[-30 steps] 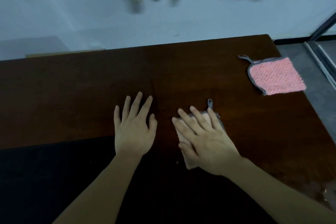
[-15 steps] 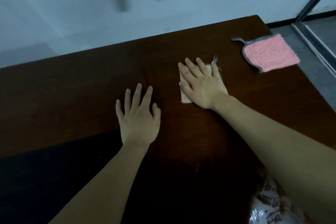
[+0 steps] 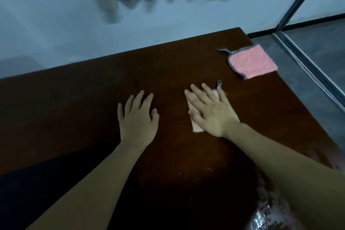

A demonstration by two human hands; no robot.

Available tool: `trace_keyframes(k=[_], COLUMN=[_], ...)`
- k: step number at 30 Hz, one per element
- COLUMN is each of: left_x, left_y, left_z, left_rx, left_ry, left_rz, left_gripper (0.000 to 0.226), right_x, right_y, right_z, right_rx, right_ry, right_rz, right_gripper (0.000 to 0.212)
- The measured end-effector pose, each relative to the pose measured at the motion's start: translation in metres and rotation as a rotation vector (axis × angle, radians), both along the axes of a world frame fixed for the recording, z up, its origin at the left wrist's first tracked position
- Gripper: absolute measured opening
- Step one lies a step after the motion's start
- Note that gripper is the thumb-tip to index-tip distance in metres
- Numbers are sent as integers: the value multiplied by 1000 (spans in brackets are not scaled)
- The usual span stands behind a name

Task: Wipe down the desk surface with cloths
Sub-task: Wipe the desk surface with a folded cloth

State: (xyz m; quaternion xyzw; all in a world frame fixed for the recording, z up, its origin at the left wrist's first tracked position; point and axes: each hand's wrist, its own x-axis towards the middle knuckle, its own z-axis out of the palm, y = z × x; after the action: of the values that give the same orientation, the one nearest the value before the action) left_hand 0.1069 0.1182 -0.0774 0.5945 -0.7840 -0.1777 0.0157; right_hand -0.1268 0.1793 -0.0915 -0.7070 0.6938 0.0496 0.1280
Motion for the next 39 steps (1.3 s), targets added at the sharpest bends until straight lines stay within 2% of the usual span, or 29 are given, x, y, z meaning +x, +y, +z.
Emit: trace_keyframes(k=[6, 16, 19, 27, 35, 39], left_x=[-38, -95, -103, -104, -104, -104], left_y=[-4, -30, -29, -25, -23, -22], left_z=[-14, -11, -18, -23, -23, -24], left_rx=[-46, -50, -34, -89, -104, -108], left_ry=[45, 56, 26, -25, -13, -11], left_rz=[-11, 25, 35, 46, 51, 46], left_gripper=[54, 54, 55, 56, 56, 56], right_x=[-29, -47, -63, -75, -82, -88], right_y=[-58, 46, 24, -63, 16, 18], right_z=[0, -3, -1, -1, -8, -8], right_rx=[-5, 41, 29, 3, -48, -75], right_ry=[-2, -23, -30, 20, -41, -99], right_rz=[13, 262, 286, 170, 218, 212], right_gripper=[61, 63, 61, 62, 63, 66])
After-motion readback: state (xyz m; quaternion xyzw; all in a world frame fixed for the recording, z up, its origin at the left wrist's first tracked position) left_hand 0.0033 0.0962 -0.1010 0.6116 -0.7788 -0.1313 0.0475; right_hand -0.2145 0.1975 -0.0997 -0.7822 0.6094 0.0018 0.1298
